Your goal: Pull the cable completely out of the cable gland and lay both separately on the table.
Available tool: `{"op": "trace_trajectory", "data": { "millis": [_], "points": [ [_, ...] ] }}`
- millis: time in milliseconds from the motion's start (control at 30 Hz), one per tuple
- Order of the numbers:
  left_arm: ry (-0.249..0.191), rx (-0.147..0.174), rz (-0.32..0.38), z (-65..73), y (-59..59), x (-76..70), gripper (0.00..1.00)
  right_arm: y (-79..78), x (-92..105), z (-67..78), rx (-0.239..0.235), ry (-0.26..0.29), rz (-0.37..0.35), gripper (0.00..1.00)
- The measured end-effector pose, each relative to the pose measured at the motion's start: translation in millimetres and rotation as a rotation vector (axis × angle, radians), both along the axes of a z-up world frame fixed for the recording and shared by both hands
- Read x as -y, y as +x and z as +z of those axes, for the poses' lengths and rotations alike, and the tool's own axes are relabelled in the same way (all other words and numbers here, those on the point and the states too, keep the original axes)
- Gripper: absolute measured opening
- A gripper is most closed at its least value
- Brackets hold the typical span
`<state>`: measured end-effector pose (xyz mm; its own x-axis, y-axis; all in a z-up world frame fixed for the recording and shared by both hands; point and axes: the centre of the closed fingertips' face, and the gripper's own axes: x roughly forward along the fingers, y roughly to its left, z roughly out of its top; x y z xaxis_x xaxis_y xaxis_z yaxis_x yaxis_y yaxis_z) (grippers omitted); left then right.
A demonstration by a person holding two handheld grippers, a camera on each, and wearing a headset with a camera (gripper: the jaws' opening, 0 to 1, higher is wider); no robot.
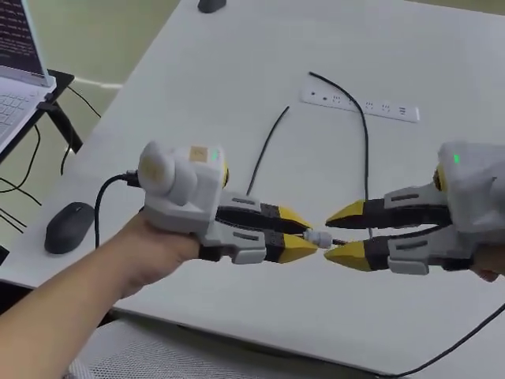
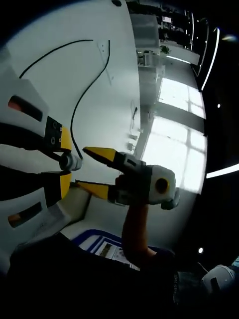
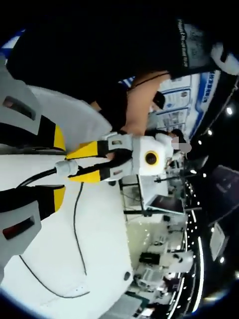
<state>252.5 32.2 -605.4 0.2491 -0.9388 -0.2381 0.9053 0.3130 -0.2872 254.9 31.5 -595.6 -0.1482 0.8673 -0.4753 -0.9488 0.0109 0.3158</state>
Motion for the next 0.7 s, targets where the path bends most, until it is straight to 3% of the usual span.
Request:
{"op": "trace_trajectory", "data": {
  "millis": [67,133,167,200,233,267,333,400,467,700],
  "points": [
    [-0.005,0.023,-0.004,2.4,-0.5,0.3,0.15,-0.4,1.2,0.0,-0.041,0.018,0.028,0.21],
    [-0.002,0.041,-0.009,2.6,-0.7,0.5,0.15,-3.3,1.1,-0.4,-0.115,0.018,0.032,0.21],
    [-0.004,0.042,-0.01,2.9,-0.7,0.5,0.15,-1.2,-0.1,-0.7,-0.15,0.025,0.02,0.22],
    [-0.009,0.04,-0.012,3.5,-1.0,0.6,0.15,0.4,-1.2,-0.7,-0.153,0.037,0.021,0.21],
    [-0.011,0.041,-0.012,4.1,-1.1,0.6,0.15,-4.1,-2.2,1.0,-0.209,0.046,0.027,0.21],
    [-0.01,0.044,-0.011,4.9,-1.2,0.5,0.15,-5.7,-2.7,1.4,-0.23,0.046,0.029,0.21],
    [-0.011,0.044,-0.009,5.9,-1.6,0.2,0.15,-4.5,-4.5,1.6,-0.216,0.058,0.033,0.2],
    [-0.011,0.048,-0.007,6.2,-1.0,-0.4,0.15,-11.2,-5.0,0.1,-0.26,0.045,0.052,0.18],
    [-0.01,0.044,-0.003,6.5,-1.1,-1.2,0.15,-12.1,-6.6,-3.7,-0.237,0.042,0.062,0.15],
    [-0.008,0.041,0.001,6.3,0.5,-3.2,0.15,-12.9,-10.0,-4.3,-0.252,0.058,0.06,0.09]
  ]
}}
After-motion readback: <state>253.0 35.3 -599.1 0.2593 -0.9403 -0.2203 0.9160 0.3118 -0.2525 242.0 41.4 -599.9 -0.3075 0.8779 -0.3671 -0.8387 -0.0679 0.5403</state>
